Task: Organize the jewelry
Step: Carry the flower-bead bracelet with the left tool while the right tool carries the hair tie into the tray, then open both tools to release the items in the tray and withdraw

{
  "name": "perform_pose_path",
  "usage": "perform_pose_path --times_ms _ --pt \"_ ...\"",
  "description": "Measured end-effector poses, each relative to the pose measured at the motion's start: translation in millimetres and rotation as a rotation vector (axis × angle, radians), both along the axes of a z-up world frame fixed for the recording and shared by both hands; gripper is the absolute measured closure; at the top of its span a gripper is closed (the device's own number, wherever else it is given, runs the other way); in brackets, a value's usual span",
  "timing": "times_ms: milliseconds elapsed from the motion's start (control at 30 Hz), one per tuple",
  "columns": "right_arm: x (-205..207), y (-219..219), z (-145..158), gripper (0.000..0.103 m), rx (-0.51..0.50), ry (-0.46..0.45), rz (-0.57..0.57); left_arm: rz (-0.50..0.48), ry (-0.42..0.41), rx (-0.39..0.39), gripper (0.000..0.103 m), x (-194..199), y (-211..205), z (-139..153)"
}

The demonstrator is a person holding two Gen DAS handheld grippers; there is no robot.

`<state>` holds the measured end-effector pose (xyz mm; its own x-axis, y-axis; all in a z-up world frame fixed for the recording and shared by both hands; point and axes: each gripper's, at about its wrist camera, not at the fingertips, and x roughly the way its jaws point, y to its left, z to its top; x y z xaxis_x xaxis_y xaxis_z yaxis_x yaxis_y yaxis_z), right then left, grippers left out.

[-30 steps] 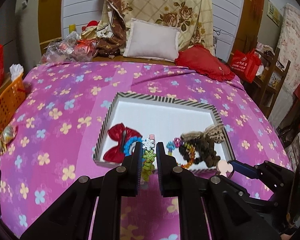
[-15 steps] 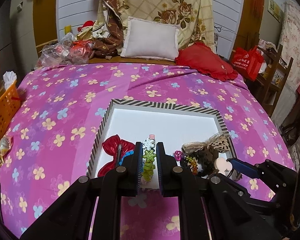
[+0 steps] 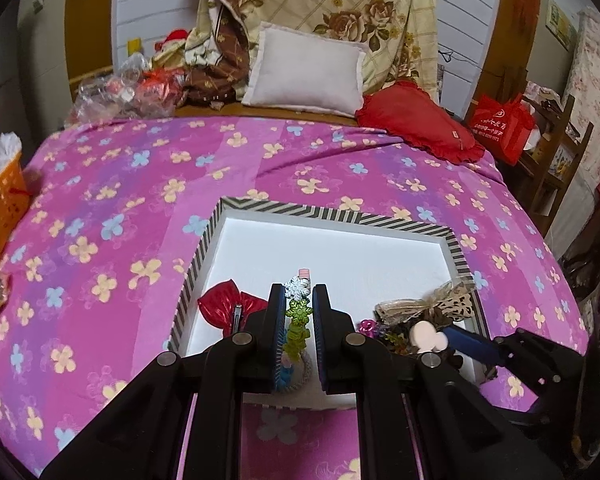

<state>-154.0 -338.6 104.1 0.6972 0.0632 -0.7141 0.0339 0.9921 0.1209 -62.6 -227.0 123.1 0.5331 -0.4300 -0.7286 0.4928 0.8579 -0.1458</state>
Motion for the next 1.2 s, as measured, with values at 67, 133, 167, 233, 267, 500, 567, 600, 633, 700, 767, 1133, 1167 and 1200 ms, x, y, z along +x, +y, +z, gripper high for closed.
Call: perform_pose_path --times_ms 67,133,167,233,267,500,567,600,633,700,767,1133,1167,1200 --pt "7 0 -7 0.065 0.006 0.013 0.001 0.006 0.015 0.000 0.103 7 0 -7" --pt "15 1 -16 0.065 0.014 0.029 0.006 0.009 0.038 0.003 0.103 14 0 -16" --pt "17 1 -19 0.065 0.016 0.035 0.008 0.011 0.048 0.004 0.103 17 0 -21" --pt "24 2 -27 0.065 0.019 0.049 0.014 0.016 0.061 0.010 0.103 21 -1 -29" --pt "28 4 -32 0.065 0.020 0.057 0.019 0.020 0.069 0.012 0.103 23 -1 -33" --pt "44 8 -54 0.065 0.008 0.105 0.031 0.032 0.116 0.022 0.103 32 -4 -58" --pt "46 7 -58 0.065 -0.001 0.118 0.030 0.034 0.125 0.028 0.103 32 -4 -63" --pt "45 7 -59 0.065 -0.004 0.117 0.027 0.037 0.127 0.031 0.103 32 -4 -66" --pt "45 7 -59 0.064 -0.004 0.115 0.026 0.040 0.126 0.035 0.103 33 -4 -68" --pt "43 6 -58 0.064 0.006 0.113 0.022 0.043 0.128 0.034 0.103 33 -3 -71" --pt "38 5 -54 0.062 0.017 0.104 0.014 0.050 0.143 0.017 0.103 35 0 -73" --pt "-5 8 -27 0.045 0.025 0.047 -0.020 0.068 0.142 0.019 0.082 20 11 -70" --pt "-9 10 -26 0.044 0.020 0.046 -0.021 0.070 0.129 0.024 0.082 15 13 -68" --pt "-13 12 -23 0.043 0.011 0.042 -0.026 0.073 0.116 0.026 0.082 10 14 -65"
